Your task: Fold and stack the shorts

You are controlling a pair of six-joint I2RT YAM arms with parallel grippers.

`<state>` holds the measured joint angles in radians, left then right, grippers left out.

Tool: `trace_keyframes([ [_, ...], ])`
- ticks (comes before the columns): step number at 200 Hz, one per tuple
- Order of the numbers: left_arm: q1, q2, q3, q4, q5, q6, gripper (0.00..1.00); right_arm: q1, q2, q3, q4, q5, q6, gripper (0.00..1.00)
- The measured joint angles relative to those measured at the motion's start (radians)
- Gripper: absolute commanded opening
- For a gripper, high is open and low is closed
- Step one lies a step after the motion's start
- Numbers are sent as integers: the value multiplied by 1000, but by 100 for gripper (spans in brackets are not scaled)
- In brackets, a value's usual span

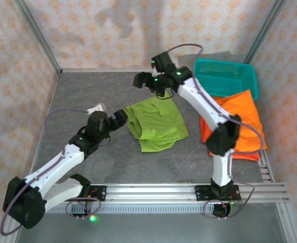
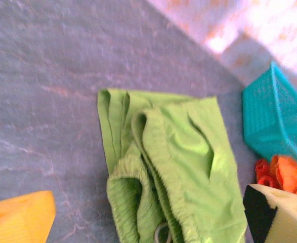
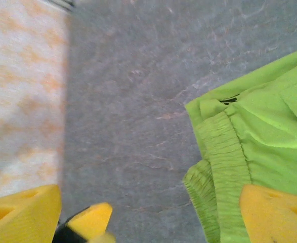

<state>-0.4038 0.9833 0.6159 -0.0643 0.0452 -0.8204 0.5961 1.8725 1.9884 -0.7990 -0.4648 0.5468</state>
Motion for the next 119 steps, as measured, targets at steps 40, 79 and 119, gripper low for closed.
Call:
trace_keyframes([
  [40, 124, 45, 49, -3, 85, -25, 100, 0, -217, -430, 290, -77, 142, 74],
  [79, 144, 113, 86, 5, 162, -44, 100, 77, -101, -651, 429, -114, 254, 51],
  [119, 174, 151, 91, 9, 209, -51, 100, 114, -18, -787, 579, -138, 362, 26],
])
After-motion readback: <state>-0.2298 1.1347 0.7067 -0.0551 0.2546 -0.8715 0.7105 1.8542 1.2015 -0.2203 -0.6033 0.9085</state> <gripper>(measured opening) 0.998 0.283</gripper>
